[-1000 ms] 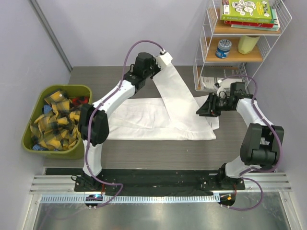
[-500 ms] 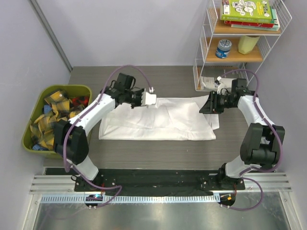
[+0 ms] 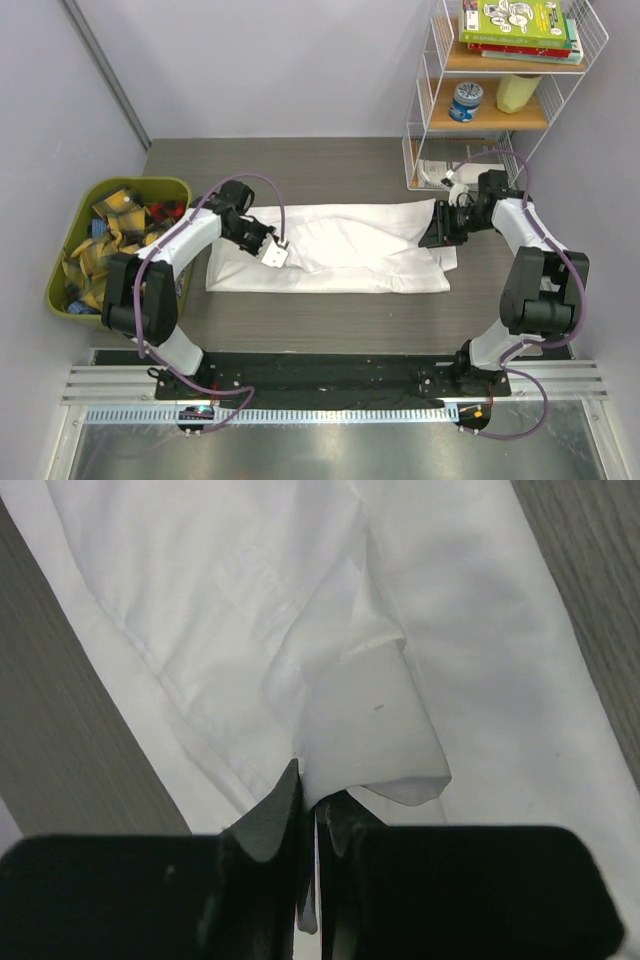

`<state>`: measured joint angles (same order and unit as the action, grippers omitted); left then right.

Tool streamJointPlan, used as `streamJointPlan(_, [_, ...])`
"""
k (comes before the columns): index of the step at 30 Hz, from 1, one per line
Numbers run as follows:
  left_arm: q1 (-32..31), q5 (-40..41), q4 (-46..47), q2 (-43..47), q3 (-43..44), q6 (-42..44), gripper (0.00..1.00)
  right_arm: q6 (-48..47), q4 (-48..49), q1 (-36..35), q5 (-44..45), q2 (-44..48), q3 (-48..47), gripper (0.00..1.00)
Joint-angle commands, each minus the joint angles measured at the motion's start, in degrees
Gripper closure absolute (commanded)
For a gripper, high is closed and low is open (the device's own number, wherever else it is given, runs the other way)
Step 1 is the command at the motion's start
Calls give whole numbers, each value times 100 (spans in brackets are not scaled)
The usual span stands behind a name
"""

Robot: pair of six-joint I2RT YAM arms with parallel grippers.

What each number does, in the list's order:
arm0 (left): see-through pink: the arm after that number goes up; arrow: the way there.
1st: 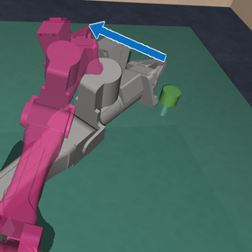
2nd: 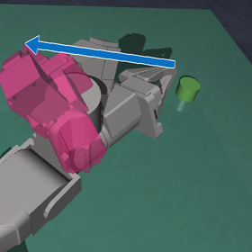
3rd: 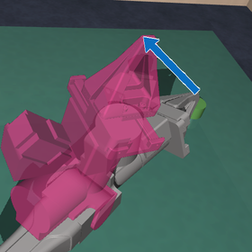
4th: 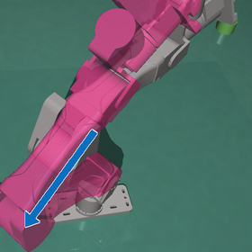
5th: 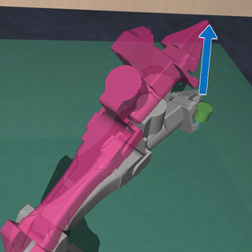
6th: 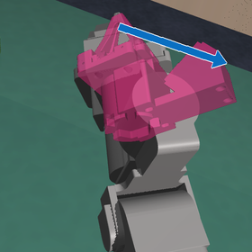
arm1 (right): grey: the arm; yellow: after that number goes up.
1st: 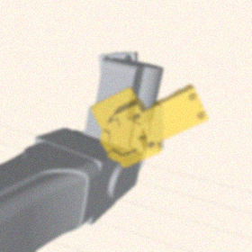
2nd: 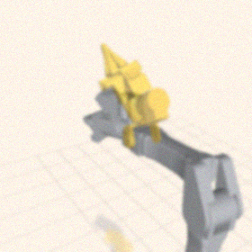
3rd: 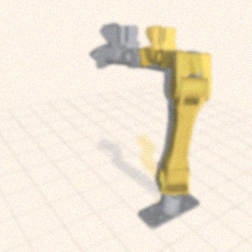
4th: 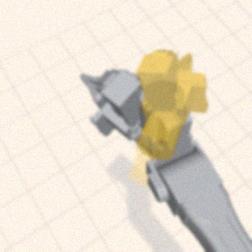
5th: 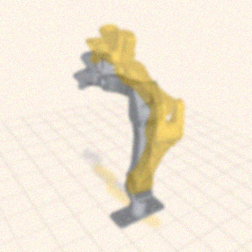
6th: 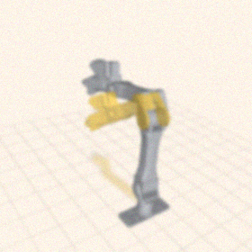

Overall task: Fold and stack the long sleeve shirts
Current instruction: Fold the shirt

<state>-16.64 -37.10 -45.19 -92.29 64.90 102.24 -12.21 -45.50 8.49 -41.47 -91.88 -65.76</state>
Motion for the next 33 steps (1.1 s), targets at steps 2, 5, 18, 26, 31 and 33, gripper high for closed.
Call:
streamJointPlan(2, [196,-96,256,-87,57,938,95,-256,-65,30,131,-76,37,62])
streamJointPlan(5, [275,-43,440,-192,110,991,94,-265,-91,21,122,-94,19,62])
streamJointPlan(18, [742,546,591,482,5,-721,55,-458,-214,-418,772,126,195,63])
streamJointPlan(26, [443,1308,336,546,-215,-3084,55,-203,295,-1174,1975,-128,371,68])
streamJointPlan(31, [258,2048,73,-33,-171,-3815,60,-194,453,-1280,2459,-489,318,69])
streamJointPlan(33, [188,2425,-33,-218,-171,-3991,62,-203,480,-1306,2600,-612,309,70])
